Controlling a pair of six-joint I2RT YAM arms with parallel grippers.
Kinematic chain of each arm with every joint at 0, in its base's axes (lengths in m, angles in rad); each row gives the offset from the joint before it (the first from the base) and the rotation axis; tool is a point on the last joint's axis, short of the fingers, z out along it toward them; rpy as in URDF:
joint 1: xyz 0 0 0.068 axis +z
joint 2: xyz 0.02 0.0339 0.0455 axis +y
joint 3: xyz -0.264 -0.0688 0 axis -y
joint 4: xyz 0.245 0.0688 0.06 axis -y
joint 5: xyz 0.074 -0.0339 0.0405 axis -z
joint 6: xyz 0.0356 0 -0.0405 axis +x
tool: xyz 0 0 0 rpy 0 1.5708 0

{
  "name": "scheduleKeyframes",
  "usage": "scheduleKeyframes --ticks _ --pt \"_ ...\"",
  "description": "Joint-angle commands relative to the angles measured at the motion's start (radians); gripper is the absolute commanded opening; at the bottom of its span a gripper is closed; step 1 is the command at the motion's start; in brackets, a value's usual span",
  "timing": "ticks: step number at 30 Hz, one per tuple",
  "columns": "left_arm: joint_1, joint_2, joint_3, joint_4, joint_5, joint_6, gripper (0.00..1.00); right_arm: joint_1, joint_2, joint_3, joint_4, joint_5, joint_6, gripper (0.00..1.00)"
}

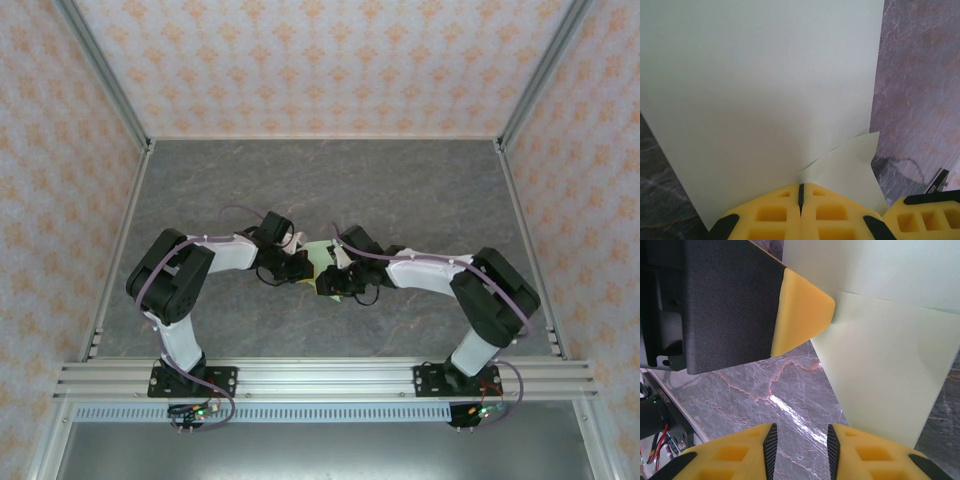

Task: Fold a paper plane with a square sheet of paper (fold left side to right side)
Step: Third fold the triangle at the center of the table.

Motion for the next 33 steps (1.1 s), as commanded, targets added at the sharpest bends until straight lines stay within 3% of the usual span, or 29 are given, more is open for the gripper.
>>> scheduleKeyframes --ticks 1,33 --pt "-0.009 0.046 -0.038 -0.073 -0.107 0.027 0.05 0.001 0.026 -0.023 0.023 -0.019 0.018 0.36" --pt "-0.009 0.063 -0.033 -0.070 -0.111 0.027 0.04 0.010 0.023 -0.073 0.001 0.030 0.009 0.35"
